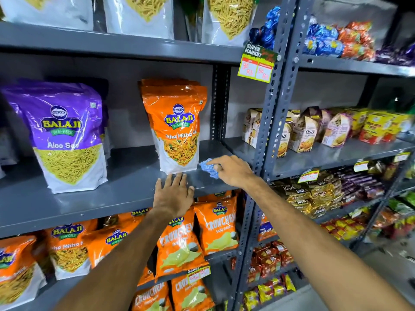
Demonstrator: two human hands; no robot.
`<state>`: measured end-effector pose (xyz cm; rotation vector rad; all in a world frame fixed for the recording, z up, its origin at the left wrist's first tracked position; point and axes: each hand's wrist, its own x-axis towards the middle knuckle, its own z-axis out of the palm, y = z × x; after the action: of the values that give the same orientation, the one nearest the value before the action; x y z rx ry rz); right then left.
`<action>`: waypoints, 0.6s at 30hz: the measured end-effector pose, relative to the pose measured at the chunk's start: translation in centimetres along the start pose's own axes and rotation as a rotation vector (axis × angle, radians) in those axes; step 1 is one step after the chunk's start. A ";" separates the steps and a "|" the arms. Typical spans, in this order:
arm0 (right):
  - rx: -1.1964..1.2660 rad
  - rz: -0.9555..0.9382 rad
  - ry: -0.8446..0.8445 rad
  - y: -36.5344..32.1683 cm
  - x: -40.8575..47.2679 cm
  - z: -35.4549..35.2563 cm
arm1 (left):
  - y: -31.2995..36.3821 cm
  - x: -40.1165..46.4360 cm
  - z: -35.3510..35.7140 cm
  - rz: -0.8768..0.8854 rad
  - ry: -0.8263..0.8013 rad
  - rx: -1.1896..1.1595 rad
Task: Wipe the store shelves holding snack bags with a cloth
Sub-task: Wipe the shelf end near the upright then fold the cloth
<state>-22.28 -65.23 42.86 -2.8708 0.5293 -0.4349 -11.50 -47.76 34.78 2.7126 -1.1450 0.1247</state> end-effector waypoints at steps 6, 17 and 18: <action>-0.090 0.155 0.086 2.0 8.1 0.6 | 0.0 0.1 0.1 0.007 0.030 0.015; 0.018 0.232 -0.073 6.6 20.0 4.9 | -0.2 0.3 1.0 0.000 0.126 0.087; 0.014 0.219 -0.105 7.1 20.9 5.8 | -0.2 0.3 1.1 0.000 0.130 0.090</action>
<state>-3.98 -78.80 40.96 -2.7620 0.8058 -0.2496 -11.17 -48.08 33.74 2.7356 -1.1274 0.3550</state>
